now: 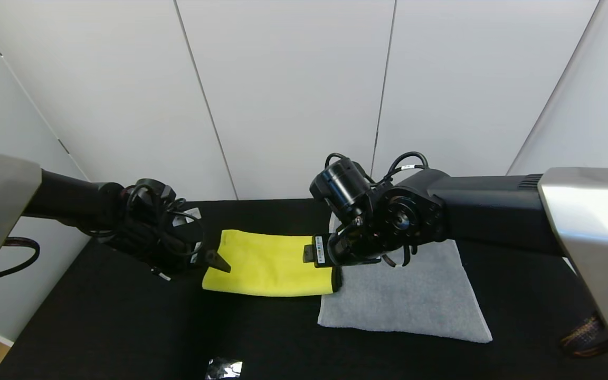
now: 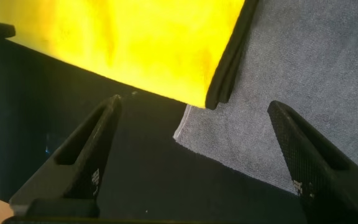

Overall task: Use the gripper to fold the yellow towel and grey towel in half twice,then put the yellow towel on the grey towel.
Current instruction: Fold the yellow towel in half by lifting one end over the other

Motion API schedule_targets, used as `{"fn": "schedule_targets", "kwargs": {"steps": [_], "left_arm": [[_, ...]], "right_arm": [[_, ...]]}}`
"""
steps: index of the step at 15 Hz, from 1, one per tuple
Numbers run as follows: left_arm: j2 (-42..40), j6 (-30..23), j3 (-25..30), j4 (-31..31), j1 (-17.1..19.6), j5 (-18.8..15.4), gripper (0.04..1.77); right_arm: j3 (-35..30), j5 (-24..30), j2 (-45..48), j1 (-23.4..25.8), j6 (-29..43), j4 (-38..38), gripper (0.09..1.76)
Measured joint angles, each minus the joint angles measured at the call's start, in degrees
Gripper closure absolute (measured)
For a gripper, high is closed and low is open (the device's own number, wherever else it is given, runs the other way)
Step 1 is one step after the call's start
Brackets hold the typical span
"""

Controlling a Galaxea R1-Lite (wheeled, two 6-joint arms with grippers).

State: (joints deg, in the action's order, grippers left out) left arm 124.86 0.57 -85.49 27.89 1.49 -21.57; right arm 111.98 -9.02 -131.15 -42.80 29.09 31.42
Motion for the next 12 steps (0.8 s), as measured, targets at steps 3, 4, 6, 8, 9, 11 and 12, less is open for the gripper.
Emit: {"fn": "schedule_targets", "kwargs": {"steps": [3,4,6,8,9,11,12], "left_arm": [[2.2,-0.2,-1.7,-0.1,0.0,-0.3,0.09],[2.8,-0.1,-2.1,-0.1,0.0,-0.5,0.09],[3.7,-0.1,-2.8,0.0,0.0,-0.8,0.09],[4.3,-0.1,-3.2,0.0,-0.3,-0.8,0.09],[4.5,-0.1,-3.3,0.0,-0.4,-0.8,0.09],[4.7,-0.3,-3.7,0.0,-0.6,-1.0,0.09],[4.8,-0.6,-3.9,0.0,-0.7,-1.0,0.09]], "right_arm": [[0.0,0.0,0.2,-0.3,0.0,0.0,0.15],[0.0,0.0,0.2,-0.3,0.0,0.0,0.15],[0.0,0.0,0.2,-0.4,-0.1,0.0,0.15],[0.0,-0.1,0.2,-0.5,-0.2,0.0,0.15],[0.1,-0.1,0.2,-0.5,-0.1,0.0,0.15],[0.1,-0.2,0.2,-0.5,-0.2,0.1,0.15],[0.1,-0.3,0.2,-0.5,-0.1,0.0,0.15]]}}
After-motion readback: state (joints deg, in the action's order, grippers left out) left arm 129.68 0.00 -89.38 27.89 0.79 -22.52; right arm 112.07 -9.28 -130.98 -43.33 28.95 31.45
